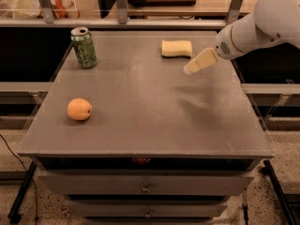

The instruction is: Move sponge near green can

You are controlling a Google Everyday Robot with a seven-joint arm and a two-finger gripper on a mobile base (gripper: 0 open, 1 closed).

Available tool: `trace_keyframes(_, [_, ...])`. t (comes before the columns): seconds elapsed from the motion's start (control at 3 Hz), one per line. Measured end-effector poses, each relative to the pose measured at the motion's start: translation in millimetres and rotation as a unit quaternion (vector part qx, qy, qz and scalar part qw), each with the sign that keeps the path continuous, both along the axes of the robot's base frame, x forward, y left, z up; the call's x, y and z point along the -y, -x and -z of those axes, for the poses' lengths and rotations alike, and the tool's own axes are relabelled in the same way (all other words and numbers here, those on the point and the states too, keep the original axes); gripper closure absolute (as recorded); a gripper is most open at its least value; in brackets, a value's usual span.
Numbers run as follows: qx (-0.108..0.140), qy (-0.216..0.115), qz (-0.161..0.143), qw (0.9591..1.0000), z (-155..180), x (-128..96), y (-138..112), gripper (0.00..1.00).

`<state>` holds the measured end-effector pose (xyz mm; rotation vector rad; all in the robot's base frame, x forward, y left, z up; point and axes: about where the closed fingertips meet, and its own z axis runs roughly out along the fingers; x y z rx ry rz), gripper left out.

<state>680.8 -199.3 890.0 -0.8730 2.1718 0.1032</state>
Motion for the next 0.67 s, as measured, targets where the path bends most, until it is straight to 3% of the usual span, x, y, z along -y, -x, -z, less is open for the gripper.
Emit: trace_keyframes(0.67, [0.013,-0.006,0.043,0.999,21.3,-5.0,-48.8,0.0])
